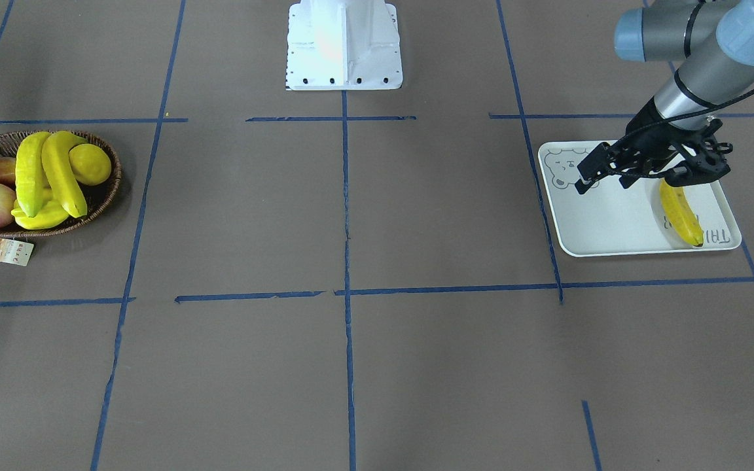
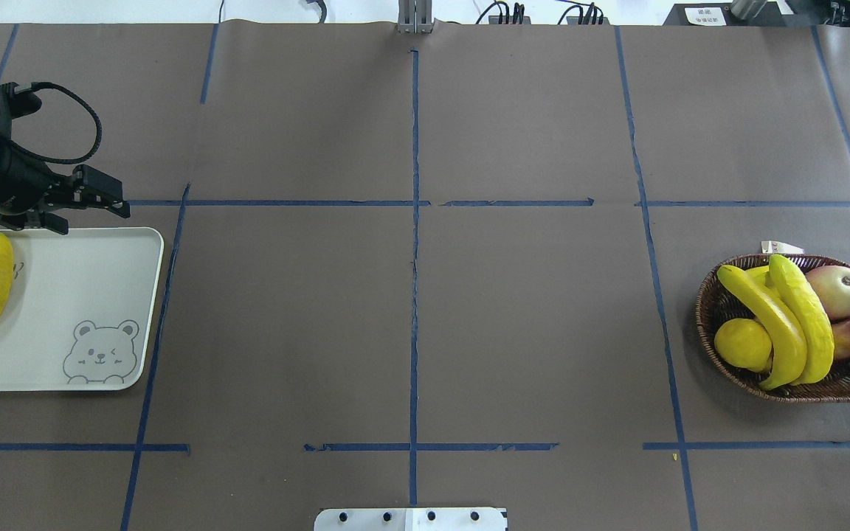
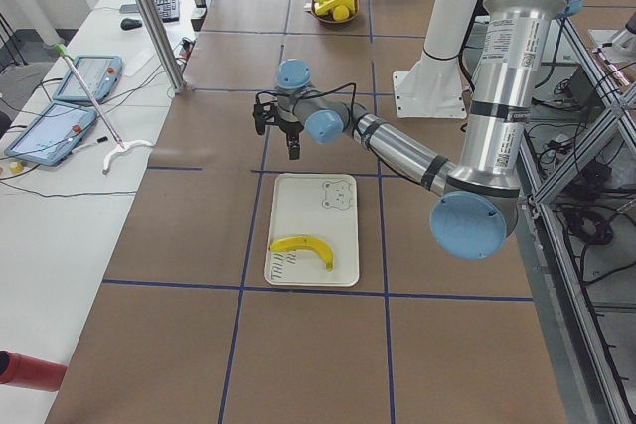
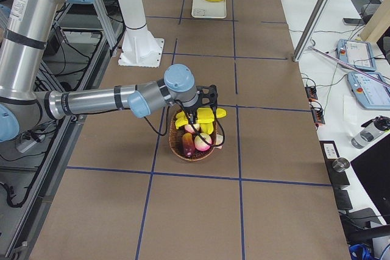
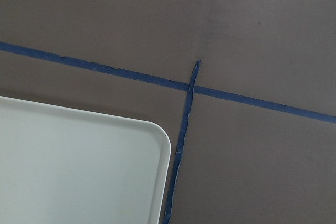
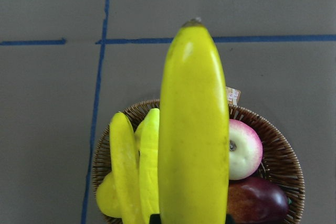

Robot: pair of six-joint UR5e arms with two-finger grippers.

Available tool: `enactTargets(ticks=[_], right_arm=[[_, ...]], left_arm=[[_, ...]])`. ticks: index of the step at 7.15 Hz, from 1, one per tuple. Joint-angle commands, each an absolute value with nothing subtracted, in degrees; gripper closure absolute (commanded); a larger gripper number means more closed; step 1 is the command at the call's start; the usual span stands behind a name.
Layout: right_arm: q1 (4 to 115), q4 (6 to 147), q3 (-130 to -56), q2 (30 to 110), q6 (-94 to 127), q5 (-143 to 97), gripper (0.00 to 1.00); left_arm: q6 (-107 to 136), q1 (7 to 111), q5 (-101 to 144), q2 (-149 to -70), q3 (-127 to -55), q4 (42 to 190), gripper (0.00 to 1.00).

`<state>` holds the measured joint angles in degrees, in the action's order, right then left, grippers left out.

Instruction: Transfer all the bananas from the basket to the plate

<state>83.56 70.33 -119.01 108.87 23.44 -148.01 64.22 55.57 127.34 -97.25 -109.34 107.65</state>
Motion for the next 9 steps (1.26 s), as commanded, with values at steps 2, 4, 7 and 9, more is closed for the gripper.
enactTargets(ticks=[2,4,7,9], right_arm=[[80.2,70.2,-119.4,96.4,35.1,-153.0,1.00],[66.2,69.6,-118.2,82.9,57.1,-146.6,1.00],[49.7,69.3,-117.8,72.2,67.2,-138.4,0.99],[42.1,69.3,-117.2,66.6,68.4,-132.0,0.99]], left_arm=[[68.5,54.4,127.9,-101.1,-109.7,108.2,0.01],[79.5,48.3,127.5,-109.3,-109.0,109.5,0.01],[91.8,46.0,127.5,-113.7,-107.2,124.9,0.01],[92.1,43.8,127.4,-118.3,-106.0,126.9,0.01]])
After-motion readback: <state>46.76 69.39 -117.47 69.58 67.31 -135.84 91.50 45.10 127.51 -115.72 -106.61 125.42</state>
